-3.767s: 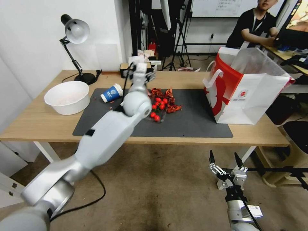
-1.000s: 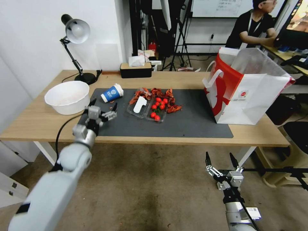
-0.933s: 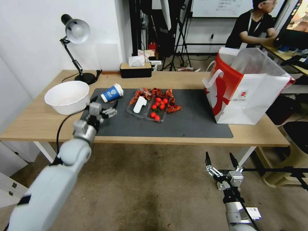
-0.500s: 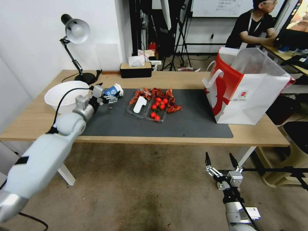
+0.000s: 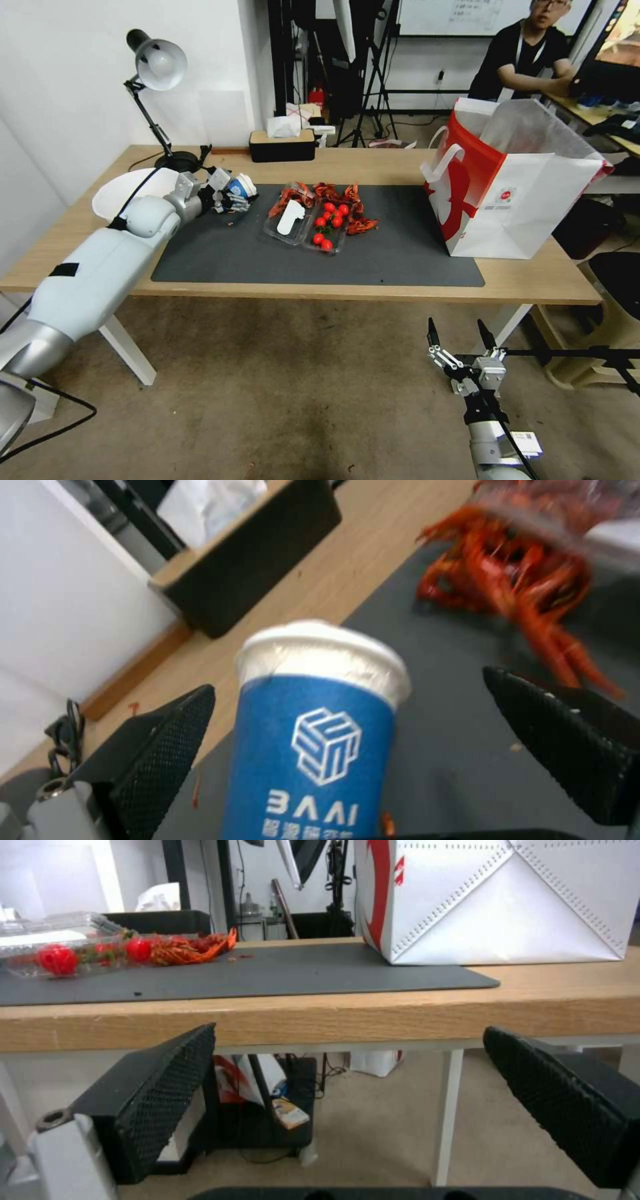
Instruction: Pick up the trash from the table and place it into the takeout bag.
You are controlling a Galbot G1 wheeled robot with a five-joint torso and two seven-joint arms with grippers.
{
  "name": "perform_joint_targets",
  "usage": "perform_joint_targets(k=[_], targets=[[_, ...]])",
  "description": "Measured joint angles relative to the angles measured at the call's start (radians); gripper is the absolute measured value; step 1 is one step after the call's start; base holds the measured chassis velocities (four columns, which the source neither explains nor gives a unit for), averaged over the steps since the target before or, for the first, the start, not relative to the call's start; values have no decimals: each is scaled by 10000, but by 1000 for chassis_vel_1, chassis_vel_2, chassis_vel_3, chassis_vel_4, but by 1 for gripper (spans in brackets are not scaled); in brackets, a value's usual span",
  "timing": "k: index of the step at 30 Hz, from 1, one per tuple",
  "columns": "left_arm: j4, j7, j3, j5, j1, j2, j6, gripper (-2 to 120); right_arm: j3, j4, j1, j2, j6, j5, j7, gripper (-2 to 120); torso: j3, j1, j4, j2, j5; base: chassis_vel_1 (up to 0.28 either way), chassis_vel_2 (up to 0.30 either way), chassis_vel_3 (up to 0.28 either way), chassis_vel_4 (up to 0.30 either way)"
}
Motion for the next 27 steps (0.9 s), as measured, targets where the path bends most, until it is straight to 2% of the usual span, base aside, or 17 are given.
perform_joint_targets(k=[9, 12, 20, 27], targets=[[964, 294, 411, 190, -752, -414, 372, 100, -13, -16, 2, 11, 14, 4, 1, 100, -1, 0, 0, 0, 1, 0, 0, 0, 0], [1373, 603, 590, 226, -1043, -629, 549, 100, -5, -18, -4, 5, 23, 8, 1, 100, -1, 0, -2, -1, 1, 0, 0, 0, 0], [1515, 676, 981, 335, -1275, -789, 815, 100, 15, -33, -28, 20, 47, 14, 11, 100, -1, 0, -1, 0, 0, 0, 0, 0, 0], [1426, 700, 1004, 383, -1335, -887, 1101, 100, 13, -68, -30, 51, 86, 16, 12, 100, -1, -2, -2, 0, 1, 0, 0, 0, 0]])
